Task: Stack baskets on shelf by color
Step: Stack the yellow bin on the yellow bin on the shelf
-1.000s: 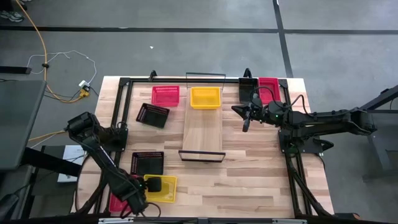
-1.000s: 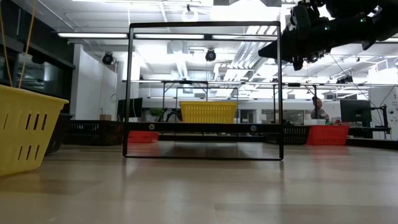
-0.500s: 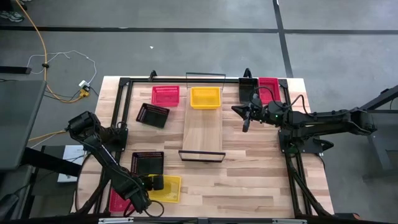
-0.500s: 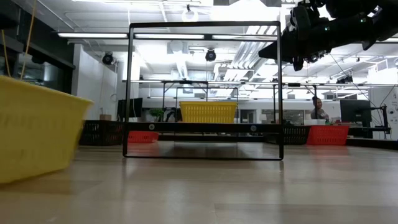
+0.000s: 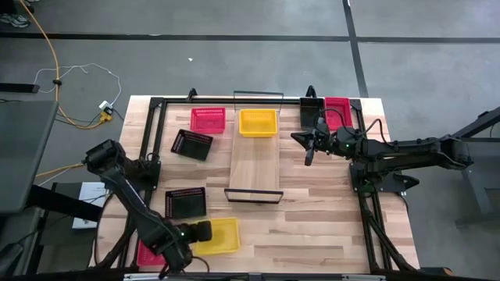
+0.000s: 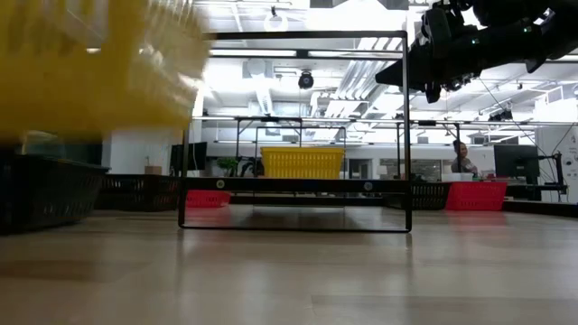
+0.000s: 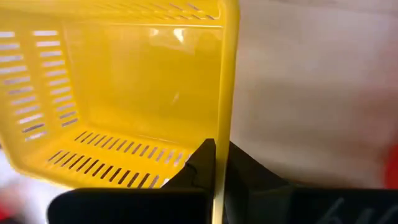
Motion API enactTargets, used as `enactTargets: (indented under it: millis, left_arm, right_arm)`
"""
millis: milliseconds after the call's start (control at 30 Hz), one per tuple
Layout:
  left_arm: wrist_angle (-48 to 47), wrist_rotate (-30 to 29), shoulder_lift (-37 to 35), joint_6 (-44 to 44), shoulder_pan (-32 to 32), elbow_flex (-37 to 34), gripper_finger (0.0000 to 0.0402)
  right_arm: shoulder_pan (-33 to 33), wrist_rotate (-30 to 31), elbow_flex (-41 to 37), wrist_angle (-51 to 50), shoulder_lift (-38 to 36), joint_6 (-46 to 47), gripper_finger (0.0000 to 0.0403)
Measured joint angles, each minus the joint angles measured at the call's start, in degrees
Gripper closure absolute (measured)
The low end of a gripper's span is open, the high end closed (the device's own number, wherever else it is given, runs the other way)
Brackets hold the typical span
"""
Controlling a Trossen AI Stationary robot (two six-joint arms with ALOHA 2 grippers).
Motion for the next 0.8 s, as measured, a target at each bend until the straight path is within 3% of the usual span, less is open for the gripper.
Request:
enactTargets:
  millis: [300, 533, 667, 800]
  left_arm:
    - [-0.8, -20.6, -1.1, 9.6, 2.2, 13.4, 0.0401]
    - [-4.7, -18.4, -11.5, 9.7, 17.2, 14.4, 0.0401]
    - [-5.0, -19.5, -15.9, 22.4, 29.8, 11.0, 0.0401]
    - [0.0, -14.1, -17.0, 36.0, 45.6, 4.4, 0.0401]
  right_arm:
    - [0.0, 0.0, 0.0, 0.0, 0.0, 0.0, 0.0403]
    - [0.0, 0.0, 0.0, -0.5, 0.0, -0.2, 0.0403]
    - [0.0, 0.0, 0.0, -1.2, 0.0, -0.4, 0.0403]
    - [0.0, 0.0, 0.0, -1.9, 0.0, -1.6, 0.0403]
